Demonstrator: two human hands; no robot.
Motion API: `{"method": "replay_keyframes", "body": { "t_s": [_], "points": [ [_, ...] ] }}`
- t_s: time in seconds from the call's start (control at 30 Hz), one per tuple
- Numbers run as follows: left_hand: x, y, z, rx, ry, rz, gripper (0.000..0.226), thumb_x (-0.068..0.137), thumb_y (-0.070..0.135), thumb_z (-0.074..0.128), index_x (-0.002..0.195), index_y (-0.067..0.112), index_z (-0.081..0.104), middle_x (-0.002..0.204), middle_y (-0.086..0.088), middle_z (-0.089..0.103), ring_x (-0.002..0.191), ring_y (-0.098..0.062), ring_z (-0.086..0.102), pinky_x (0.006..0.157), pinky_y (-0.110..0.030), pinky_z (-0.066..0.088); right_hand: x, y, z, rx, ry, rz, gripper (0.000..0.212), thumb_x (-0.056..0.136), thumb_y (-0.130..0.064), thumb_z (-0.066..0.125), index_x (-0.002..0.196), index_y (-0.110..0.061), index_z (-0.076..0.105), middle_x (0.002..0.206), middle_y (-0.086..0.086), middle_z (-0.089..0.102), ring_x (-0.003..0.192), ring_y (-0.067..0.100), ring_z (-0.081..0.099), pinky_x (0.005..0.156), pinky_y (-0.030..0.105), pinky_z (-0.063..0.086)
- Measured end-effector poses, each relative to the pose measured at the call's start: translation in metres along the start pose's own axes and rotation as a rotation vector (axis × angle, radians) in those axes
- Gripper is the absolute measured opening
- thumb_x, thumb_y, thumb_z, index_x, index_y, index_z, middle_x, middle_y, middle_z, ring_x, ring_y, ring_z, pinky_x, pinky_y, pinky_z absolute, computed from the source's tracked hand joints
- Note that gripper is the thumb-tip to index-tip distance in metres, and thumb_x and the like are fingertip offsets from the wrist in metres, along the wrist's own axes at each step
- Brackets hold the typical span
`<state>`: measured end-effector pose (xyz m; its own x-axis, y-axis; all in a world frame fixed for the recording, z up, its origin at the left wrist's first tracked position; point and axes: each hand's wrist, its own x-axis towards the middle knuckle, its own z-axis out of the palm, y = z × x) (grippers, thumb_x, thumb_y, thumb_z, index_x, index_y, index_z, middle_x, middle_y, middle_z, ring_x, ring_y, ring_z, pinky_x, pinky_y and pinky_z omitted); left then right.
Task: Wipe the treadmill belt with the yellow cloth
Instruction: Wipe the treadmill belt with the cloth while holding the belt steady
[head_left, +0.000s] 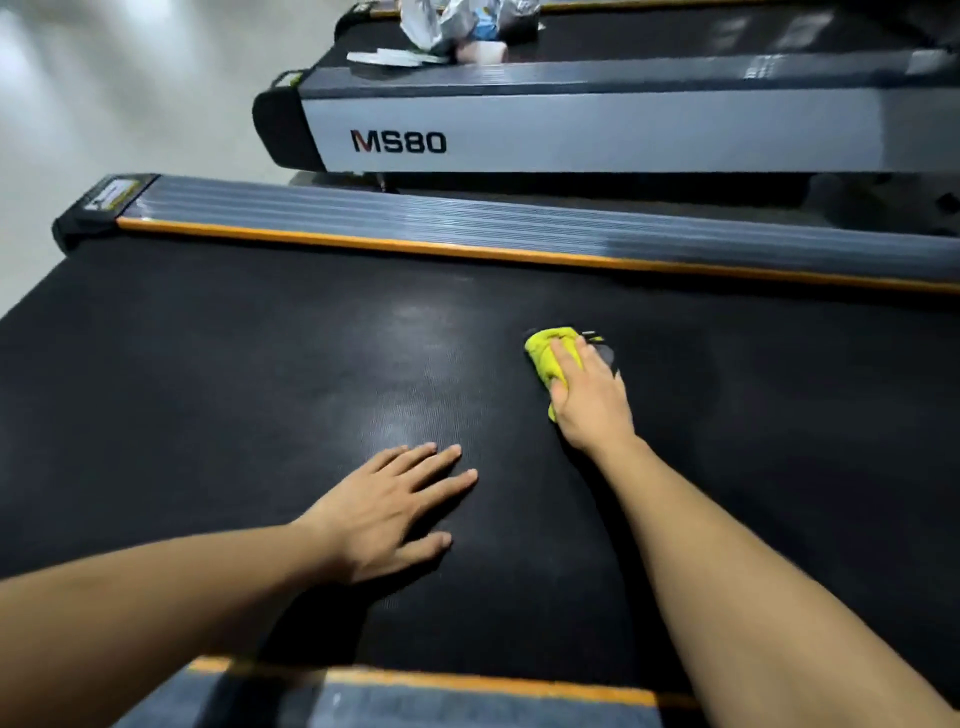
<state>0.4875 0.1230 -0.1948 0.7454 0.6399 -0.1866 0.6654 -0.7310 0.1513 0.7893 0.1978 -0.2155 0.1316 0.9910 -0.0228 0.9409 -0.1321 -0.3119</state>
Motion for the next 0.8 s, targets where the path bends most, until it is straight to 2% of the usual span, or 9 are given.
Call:
{"method": "replay_keyframes", "body": {
  "t_s": [0.07, 0.2, 0.27, 0.37, 0.47, 0.57, 0.63, 0.73, 0.8],
  "points": [
    [0.032, -0.010, 0.004, -0.034, 0.060, -0.101, 0.068, 0.100, 0.063, 0.024, 0.161, 0.038, 0.007, 0.171, 0.002, 0.003, 0.158, -0.021, 0.005, 0.125, -0.035, 0.000, 0.038, 0.007, 0.001, 0.021, 0.025, 0.039, 0.057, 0.101, -0.033, 0.042, 0.156, -0.032, 0.025, 0.165, 0.004, 0.017, 0.150, 0.027, 0.022, 0.118, 0.056, 0.025],
    [0.093, -0.064, 0.006, -0.033, 0.232, -0.348, 0.073, 0.094, 0.064, 0.020, 0.160, 0.032, 0.024, 0.168, -0.008, 0.021, 0.154, -0.030, 0.023, 0.126, -0.044, 0.013, 0.111, 0.026, 0.001, 0.020, 0.092, 0.117, 0.057, 0.100, -0.033, 0.042, 0.155, -0.030, 0.027, 0.165, 0.006, 0.018, 0.149, 0.028, 0.022, 0.117, 0.056, 0.026],
    [0.103, -0.088, 0.007, -0.040, 0.223, -0.449, 0.078, 0.091, 0.068, 0.013, 0.161, 0.033, 0.018, 0.170, -0.007, 0.015, 0.156, -0.028, 0.015, 0.127, -0.045, 0.007, 0.136, 0.029, 0.002, 0.012, 0.141, 0.183, 0.054, 0.099, -0.033, 0.042, 0.152, -0.028, 0.032, 0.164, 0.008, 0.023, 0.147, 0.031, 0.027, 0.116, 0.054, 0.029],
    [0.104, -0.092, 0.014, -0.021, 0.240, -0.441, 0.078, 0.093, 0.067, 0.009, 0.162, 0.031, 0.010, 0.171, -0.004, 0.005, 0.158, -0.025, 0.003, 0.128, -0.044, 0.002, 0.148, 0.018, 0.009, -0.063, 0.212, 0.236, 0.048, 0.095, -0.025, 0.043, 0.143, -0.024, 0.045, 0.152, 0.011, 0.040, 0.135, 0.036, 0.041, 0.109, 0.050, 0.037],
    [0.103, -0.091, 0.015, -0.065, 0.259, -0.433, 0.078, 0.094, 0.066, 0.013, 0.162, 0.029, 0.010, 0.171, -0.003, 0.005, 0.158, -0.024, 0.003, 0.128, -0.043, 0.003, 0.136, -0.036, 0.022, -0.075, 0.216, 0.052, 0.043, 0.087, -0.020, 0.046, 0.129, -0.022, 0.056, 0.131, 0.011, 0.055, 0.120, 0.037, 0.052, 0.096, 0.047, 0.048],
    [0.102, -0.092, 0.006, -0.149, 0.275, -0.422, 0.084, 0.094, 0.063, 0.022, 0.161, 0.013, 0.014, 0.170, -0.009, 0.014, 0.157, -0.027, 0.012, 0.128, -0.039, 0.006, 0.127, -0.114, 0.047, -0.016, 0.092, -0.231, 0.047, 0.091, -0.022, 0.049, 0.138, -0.023, 0.052, 0.142, 0.009, 0.050, 0.131, 0.031, 0.046, 0.101, 0.046, 0.040],
    [0.094, -0.089, 0.005, -0.166, 0.285, -0.450, 0.086, 0.093, 0.061, 0.021, 0.160, 0.008, 0.016, 0.169, -0.012, 0.015, 0.156, -0.026, 0.013, 0.128, -0.036, 0.005, 0.130, -0.150, 0.054, 0.012, 0.033, -0.319, 0.050, 0.094, -0.025, 0.049, 0.144, -0.028, 0.045, 0.152, 0.005, 0.042, 0.140, 0.027, 0.037, 0.109, 0.047, 0.034],
    [0.073, -0.091, 0.010, -0.121, 0.267, -0.411, 0.082, 0.095, 0.063, 0.017, 0.161, 0.015, 0.017, 0.170, -0.007, 0.011, 0.157, -0.022, 0.008, 0.128, -0.036, 0.004, 0.141, -0.141, 0.055, 0.041, 0.032, -0.319, 0.052, 0.092, -0.027, 0.052, 0.143, -0.032, 0.046, 0.154, 0.000, 0.041, 0.140, 0.025, 0.039, 0.109, 0.046, 0.039],
    [0.054, -0.101, 0.012, -0.099, 0.249, -0.349, 0.078, 0.097, 0.064, 0.015, 0.162, 0.022, 0.013, 0.171, -0.001, 0.006, 0.158, -0.017, 0.001, 0.128, -0.034, 0.001, 0.143, -0.112, 0.048, 0.077, 0.073, -0.202, 0.054, 0.084, -0.026, 0.057, 0.138, -0.033, 0.052, 0.150, 0.001, 0.047, 0.132, 0.029, 0.047, 0.103, 0.043, 0.045]
  ]
}}
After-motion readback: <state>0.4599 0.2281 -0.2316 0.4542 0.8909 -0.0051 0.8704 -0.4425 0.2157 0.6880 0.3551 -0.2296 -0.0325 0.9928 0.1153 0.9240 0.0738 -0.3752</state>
